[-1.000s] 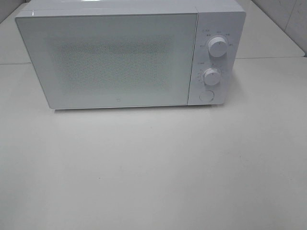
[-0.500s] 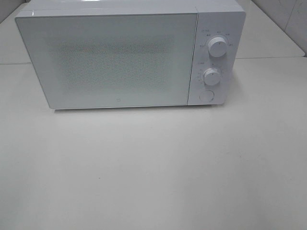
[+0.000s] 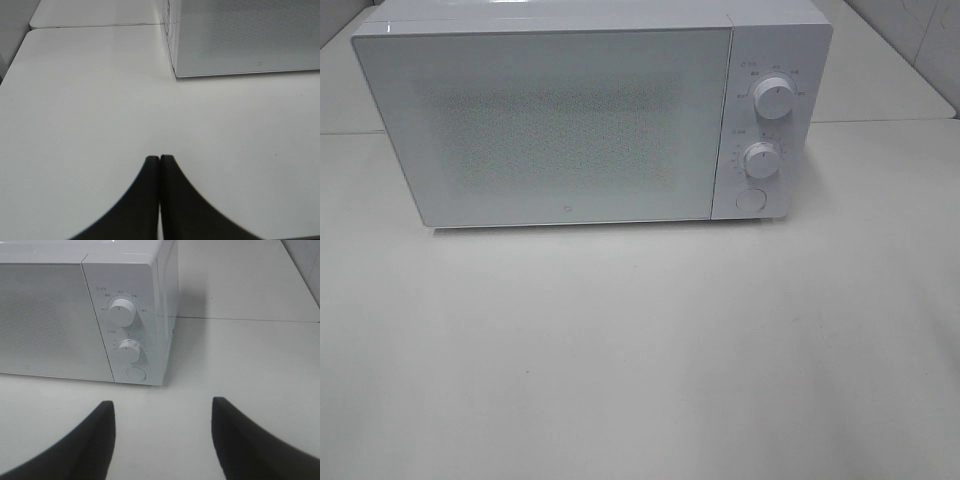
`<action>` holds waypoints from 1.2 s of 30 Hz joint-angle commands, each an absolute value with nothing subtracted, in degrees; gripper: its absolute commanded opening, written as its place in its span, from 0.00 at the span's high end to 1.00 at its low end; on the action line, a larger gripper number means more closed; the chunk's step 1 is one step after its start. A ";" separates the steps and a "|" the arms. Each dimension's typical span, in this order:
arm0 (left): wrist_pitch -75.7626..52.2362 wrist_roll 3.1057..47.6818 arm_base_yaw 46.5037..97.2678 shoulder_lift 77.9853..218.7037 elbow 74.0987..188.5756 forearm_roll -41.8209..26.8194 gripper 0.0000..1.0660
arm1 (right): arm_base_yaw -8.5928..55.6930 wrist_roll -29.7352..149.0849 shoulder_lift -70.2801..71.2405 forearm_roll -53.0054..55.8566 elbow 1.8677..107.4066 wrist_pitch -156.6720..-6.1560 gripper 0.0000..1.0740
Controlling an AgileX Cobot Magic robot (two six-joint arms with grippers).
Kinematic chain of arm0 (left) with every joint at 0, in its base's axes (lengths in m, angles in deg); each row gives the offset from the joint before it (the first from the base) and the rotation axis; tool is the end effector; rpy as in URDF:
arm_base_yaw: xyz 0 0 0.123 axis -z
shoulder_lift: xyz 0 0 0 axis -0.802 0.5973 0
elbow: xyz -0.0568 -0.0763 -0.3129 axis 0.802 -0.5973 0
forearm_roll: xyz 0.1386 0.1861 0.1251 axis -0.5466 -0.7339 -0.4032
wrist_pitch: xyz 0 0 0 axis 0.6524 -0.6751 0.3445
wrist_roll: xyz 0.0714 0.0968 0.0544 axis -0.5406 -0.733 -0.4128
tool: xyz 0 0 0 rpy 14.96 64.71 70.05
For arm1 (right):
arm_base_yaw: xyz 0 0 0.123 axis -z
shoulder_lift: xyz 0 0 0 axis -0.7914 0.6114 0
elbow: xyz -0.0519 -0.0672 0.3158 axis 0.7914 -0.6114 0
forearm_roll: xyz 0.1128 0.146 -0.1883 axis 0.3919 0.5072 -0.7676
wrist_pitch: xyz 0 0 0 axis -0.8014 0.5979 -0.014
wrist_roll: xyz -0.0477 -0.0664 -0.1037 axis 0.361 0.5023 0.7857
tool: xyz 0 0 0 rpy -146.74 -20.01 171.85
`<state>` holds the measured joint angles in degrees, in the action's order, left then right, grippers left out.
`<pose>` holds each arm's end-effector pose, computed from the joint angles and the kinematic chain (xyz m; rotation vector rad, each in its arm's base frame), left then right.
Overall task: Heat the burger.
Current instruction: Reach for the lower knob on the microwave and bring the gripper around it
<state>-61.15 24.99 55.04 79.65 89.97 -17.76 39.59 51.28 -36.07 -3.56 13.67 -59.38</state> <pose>-0.0013 -0.0087 0.2665 0.1082 2.0270 -0.0637 0.1307 0.0258 0.3043 -0.2048 1.8932 0.1164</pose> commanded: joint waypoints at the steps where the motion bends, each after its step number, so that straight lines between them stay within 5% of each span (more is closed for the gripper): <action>1: -60.24 25.39 54.98 78.44 89.74 -17.81 1.00 | 39.65 51.74 -28.57 -3.90 13.67 -68.26 0.49; 24: -60.24 25.39 54.98 78.44 89.74 -17.81 1.00 | 39.65 50.36 11.08 -3.85 13.67 -113.64 0.49; 36: -60.24 25.39 54.98 78.44 89.74 -17.81 1.00 | 37.70 51.22 22.02 -2.76 13.73 -123.84 0.49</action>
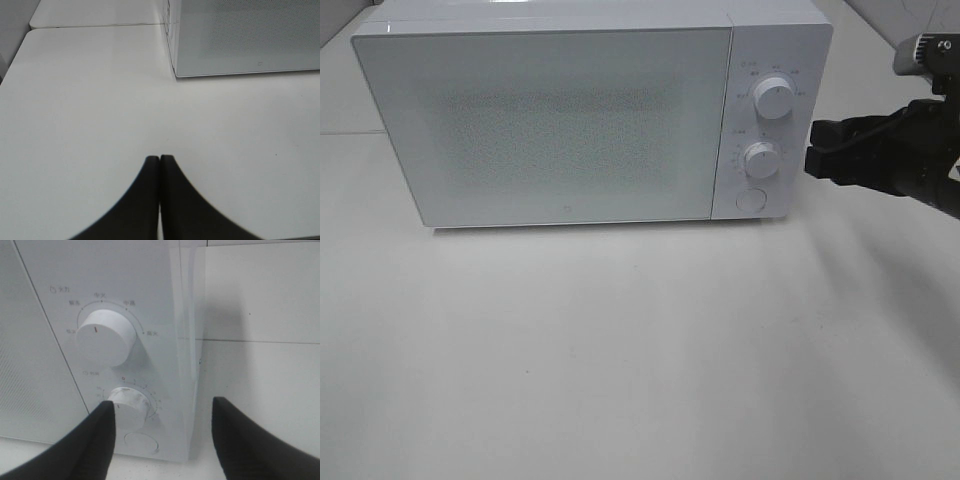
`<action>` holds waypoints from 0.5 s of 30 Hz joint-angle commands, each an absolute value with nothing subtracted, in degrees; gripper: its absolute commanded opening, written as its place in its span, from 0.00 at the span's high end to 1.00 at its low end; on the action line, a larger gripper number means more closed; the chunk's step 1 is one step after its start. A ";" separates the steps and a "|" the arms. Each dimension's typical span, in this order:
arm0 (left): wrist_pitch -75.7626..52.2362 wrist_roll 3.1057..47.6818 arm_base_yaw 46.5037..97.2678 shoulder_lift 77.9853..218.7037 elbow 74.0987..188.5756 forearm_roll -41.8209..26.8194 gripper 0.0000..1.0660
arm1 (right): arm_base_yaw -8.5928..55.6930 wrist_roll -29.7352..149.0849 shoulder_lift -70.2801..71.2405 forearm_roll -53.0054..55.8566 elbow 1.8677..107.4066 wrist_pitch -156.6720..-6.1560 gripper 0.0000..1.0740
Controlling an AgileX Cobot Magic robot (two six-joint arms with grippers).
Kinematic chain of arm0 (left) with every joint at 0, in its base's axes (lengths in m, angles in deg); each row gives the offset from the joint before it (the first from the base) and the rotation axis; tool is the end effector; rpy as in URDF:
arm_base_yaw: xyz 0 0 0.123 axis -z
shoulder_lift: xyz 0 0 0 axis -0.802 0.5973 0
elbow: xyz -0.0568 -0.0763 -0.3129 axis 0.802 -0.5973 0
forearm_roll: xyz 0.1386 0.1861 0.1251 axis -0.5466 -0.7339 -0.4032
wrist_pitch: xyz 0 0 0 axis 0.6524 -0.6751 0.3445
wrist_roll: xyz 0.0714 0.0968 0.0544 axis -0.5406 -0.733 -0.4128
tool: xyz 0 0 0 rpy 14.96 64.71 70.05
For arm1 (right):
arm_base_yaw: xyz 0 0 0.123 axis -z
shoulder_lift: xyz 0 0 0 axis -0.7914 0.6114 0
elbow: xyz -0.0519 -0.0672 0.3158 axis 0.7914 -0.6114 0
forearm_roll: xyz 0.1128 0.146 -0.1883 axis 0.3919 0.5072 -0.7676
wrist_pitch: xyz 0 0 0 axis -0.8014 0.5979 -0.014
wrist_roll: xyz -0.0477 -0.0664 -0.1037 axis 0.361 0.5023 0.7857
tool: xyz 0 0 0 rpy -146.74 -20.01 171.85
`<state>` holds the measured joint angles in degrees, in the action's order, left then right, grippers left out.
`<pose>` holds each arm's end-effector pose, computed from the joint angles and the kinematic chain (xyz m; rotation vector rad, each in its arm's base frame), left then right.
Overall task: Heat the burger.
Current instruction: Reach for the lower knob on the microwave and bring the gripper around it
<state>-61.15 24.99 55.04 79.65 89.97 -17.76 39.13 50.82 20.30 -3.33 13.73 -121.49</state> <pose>-0.0013 -0.0087 0.2665 0.1082 2.0270 -0.0637 0.3099 0.0800 0.2099 -0.2316 1.7946 0.2253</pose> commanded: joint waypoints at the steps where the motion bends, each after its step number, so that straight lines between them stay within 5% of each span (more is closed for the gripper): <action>1: -60.24 25.39 54.98 78.44 89.74 -17.81 1.00 | 35.70 53.11 23.51 -0.92 14.01 -124.53 0.49; 15: -60.24 25.39 54.98 78.44 89.74 -17.81 1.00 | 25.21 63.77 31.88 17.58 14.82 -135.01 0.49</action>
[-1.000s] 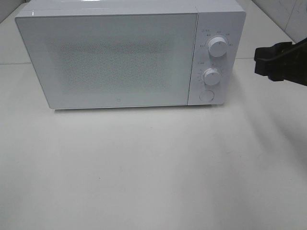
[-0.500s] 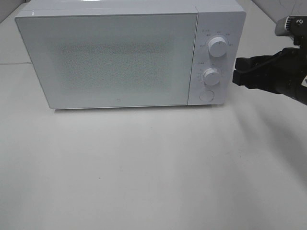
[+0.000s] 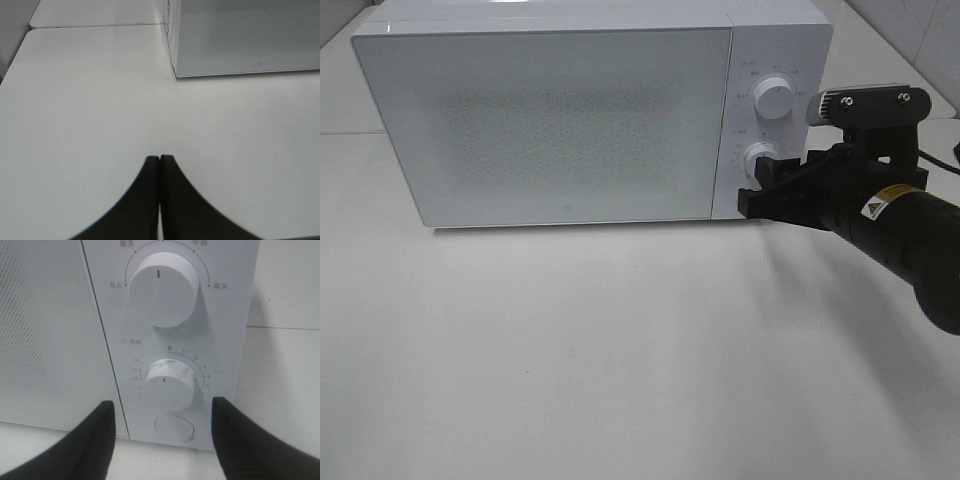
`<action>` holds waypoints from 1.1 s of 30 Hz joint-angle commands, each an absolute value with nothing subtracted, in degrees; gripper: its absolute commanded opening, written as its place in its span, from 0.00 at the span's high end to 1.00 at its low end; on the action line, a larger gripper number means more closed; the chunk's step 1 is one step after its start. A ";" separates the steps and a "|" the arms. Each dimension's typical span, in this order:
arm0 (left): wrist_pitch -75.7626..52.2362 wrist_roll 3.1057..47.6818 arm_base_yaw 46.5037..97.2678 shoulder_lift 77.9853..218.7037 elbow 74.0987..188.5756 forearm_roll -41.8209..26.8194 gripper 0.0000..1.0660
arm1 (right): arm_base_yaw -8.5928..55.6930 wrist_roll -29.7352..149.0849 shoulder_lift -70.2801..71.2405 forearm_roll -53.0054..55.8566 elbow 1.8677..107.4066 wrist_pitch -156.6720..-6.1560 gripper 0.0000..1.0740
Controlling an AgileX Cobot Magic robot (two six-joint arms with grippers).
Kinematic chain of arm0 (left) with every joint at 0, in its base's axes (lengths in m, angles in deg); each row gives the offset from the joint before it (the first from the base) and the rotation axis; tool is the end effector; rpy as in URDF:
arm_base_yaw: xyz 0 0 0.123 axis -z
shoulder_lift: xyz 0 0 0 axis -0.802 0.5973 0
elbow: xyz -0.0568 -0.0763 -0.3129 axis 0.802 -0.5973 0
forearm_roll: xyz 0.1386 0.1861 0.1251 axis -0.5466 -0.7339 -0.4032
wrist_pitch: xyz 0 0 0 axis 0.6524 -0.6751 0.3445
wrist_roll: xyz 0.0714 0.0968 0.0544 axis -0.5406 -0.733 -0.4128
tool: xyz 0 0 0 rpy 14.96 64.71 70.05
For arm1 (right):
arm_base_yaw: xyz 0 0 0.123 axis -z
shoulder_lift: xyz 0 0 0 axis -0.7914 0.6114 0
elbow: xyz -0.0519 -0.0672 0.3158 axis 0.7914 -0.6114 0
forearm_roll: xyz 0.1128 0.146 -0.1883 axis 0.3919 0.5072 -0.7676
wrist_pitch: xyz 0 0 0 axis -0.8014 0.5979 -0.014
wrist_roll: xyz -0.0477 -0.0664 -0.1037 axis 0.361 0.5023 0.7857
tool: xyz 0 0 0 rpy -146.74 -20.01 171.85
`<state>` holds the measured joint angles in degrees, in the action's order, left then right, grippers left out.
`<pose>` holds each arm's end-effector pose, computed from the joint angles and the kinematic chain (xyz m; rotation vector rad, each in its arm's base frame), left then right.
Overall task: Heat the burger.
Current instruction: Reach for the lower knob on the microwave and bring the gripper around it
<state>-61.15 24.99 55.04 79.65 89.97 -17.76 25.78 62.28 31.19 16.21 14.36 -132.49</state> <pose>-0.0013 -0.0087 0.2665 0.1082 2.0270 -0.0637 0.3153 0.1264 0.1733 -0.2399 1.7875 0.1603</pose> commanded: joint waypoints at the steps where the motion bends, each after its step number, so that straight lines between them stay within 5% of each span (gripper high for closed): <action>1: -60.24 25.39 54.98 78.44 89.74 -17.81 1.00 | 24.98 63.83 33.14 17.58 14.82 -136.79 0.49; 33: -60.24 25.39 54.98 78.44 89.74 -17.81 1.00 | 24.98 69.39 43.45 20.22 25.02 -138.91 0.49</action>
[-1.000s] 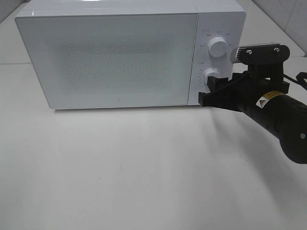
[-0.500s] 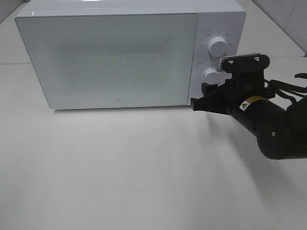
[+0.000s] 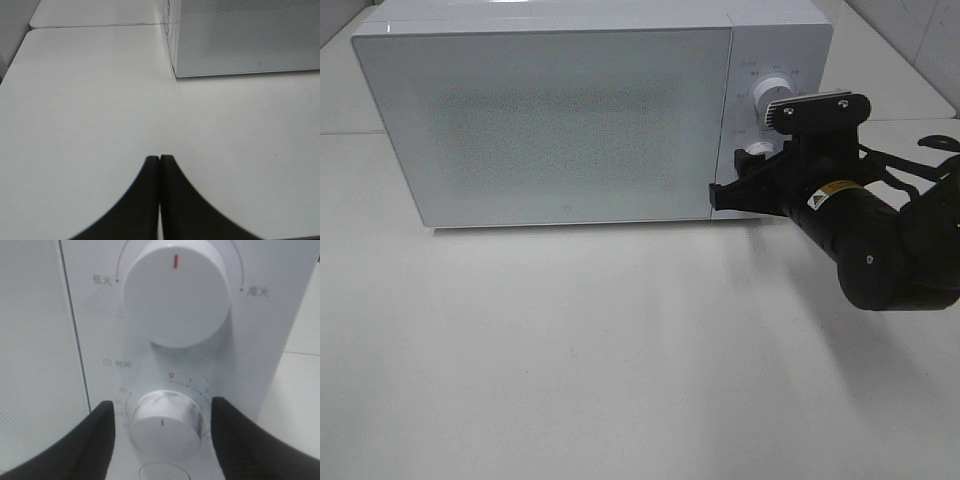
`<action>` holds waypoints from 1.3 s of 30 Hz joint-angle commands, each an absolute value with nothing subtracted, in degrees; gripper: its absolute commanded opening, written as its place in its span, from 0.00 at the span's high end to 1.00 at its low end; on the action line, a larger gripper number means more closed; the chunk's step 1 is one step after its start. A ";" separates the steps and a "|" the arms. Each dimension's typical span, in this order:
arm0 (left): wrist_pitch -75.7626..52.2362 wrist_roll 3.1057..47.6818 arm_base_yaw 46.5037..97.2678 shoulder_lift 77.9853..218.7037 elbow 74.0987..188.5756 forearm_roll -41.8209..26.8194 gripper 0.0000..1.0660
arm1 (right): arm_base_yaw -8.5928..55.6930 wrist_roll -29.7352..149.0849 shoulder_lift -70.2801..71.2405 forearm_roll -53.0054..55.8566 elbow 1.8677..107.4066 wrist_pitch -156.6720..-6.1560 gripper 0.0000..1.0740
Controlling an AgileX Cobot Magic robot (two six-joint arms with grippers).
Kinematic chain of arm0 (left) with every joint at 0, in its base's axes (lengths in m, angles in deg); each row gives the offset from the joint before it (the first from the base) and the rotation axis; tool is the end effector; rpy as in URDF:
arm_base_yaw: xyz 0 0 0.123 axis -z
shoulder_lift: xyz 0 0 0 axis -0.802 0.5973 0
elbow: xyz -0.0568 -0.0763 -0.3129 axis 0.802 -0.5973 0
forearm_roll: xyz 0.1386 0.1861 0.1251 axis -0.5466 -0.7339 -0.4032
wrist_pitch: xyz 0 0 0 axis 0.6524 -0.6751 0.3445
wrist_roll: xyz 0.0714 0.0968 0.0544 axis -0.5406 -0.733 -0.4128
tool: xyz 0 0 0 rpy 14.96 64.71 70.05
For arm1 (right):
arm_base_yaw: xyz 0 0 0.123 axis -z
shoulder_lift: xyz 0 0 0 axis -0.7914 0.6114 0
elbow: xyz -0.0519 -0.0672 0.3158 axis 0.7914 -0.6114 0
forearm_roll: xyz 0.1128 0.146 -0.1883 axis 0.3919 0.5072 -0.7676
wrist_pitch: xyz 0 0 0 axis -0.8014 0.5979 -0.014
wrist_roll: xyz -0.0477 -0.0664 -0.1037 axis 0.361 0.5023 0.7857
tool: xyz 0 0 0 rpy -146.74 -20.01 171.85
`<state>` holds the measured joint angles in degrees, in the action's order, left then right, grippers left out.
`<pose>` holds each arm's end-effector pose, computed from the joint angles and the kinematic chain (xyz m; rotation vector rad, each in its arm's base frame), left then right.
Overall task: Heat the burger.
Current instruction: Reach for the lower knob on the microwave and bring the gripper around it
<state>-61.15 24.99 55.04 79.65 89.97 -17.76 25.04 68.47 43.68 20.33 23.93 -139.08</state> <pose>-0.0013 -0.0087 0.2665 0.1082 2.0270 -0.0637 0.3650 0.1457 0.1478 -0.2607 1.7229 0.0460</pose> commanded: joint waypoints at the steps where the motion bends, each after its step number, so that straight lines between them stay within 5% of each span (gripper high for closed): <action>1: -60.24 25.39 54.98 78.44 89.74 -17.81 1.00 | 24.98 69.39 43.45 20.22 25.02 -138.91 0.49; 14: -60.24 25.39 54.98 78.44 89.74 -17.81 1.00 | 25.15 69.84 43.45 24.69 27.31 -136.62 0.49; 19: -60.24 25.39 54.98 78.44 89.74 -17.81 1.00 | 25.15 70.70 43.45 24.63 27.31 -136.50 0.59; 28: -60.24 25.39 54.98 78.44 89.74 -17.81 1.00 | 25.15 70.59 43.45 24.63 27.31 -136.33 1.00; 39: -60.24 25.39 54.98 78.44 89.74 -17.81 1.00 | 25.15 57.93 43.45 24.57 27.31 -136.33 1.00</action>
